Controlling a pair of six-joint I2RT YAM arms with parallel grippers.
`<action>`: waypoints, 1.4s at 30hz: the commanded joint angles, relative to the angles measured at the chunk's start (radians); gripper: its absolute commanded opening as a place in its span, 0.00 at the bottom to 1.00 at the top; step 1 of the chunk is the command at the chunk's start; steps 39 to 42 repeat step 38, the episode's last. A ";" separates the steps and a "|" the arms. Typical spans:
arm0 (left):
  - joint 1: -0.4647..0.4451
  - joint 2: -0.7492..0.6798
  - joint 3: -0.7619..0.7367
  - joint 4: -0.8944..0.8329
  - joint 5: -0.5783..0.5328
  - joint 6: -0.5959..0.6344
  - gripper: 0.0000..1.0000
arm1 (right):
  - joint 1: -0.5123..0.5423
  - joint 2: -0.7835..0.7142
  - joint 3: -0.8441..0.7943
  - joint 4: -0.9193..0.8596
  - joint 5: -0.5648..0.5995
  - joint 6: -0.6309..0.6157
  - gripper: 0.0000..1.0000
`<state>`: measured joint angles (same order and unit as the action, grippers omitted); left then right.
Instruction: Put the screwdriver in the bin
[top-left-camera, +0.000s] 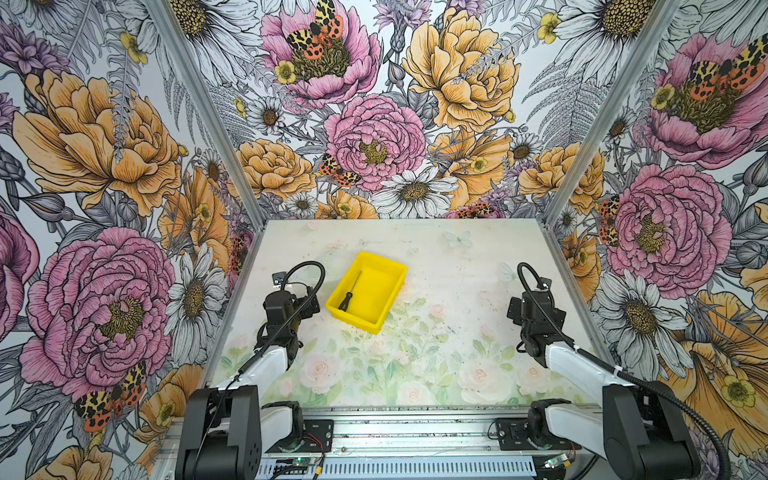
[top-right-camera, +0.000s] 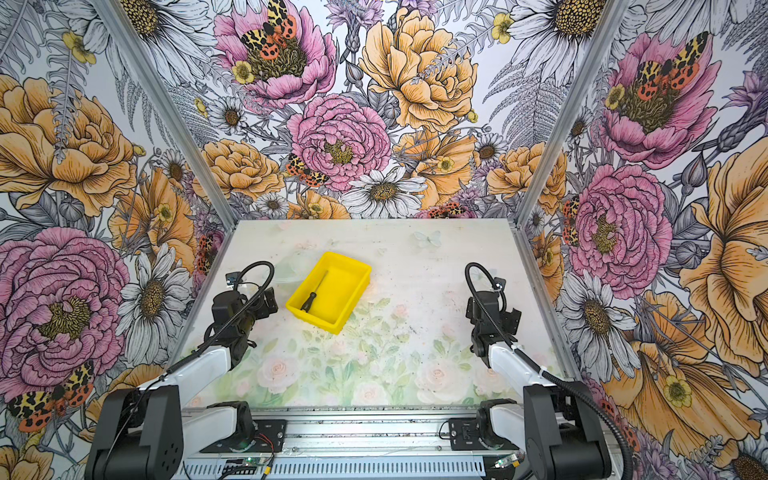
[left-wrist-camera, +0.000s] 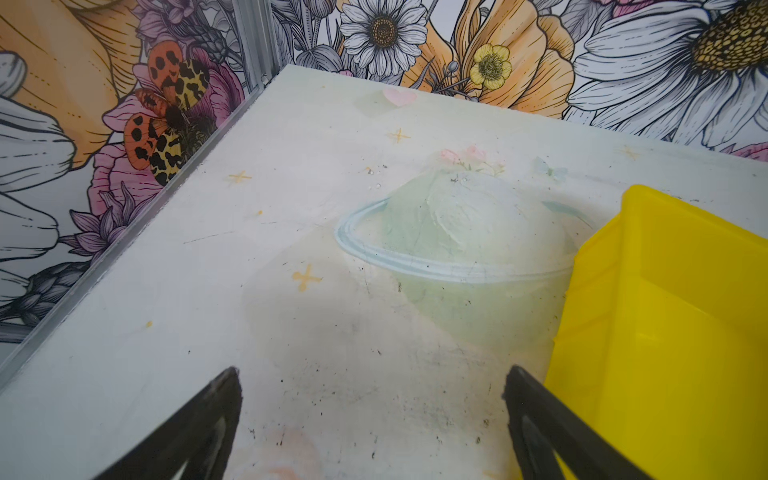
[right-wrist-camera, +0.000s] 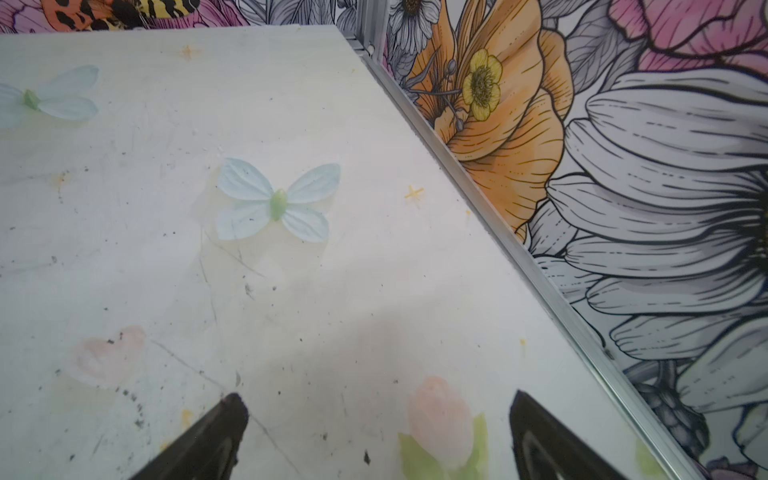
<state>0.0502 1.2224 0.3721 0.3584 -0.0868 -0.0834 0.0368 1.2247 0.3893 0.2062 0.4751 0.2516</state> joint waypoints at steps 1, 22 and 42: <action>0.007 0.078 0.054 0.142 0.055 0.029 0.99 | -0.019 0.074 0.046 0.235 -0.072 -0.031 0.99; -0.038 0.321 0.013 0.552 0.017 0.091 0.99 | -0.058 0.311 0.020 0.620 -0.405 -0.176 1.00; -0.047 0.324 0.011 0.560 0.005 0.100 0.99 | -0.055 0.310 0.008 0.646 -0.401 -0.179 1.00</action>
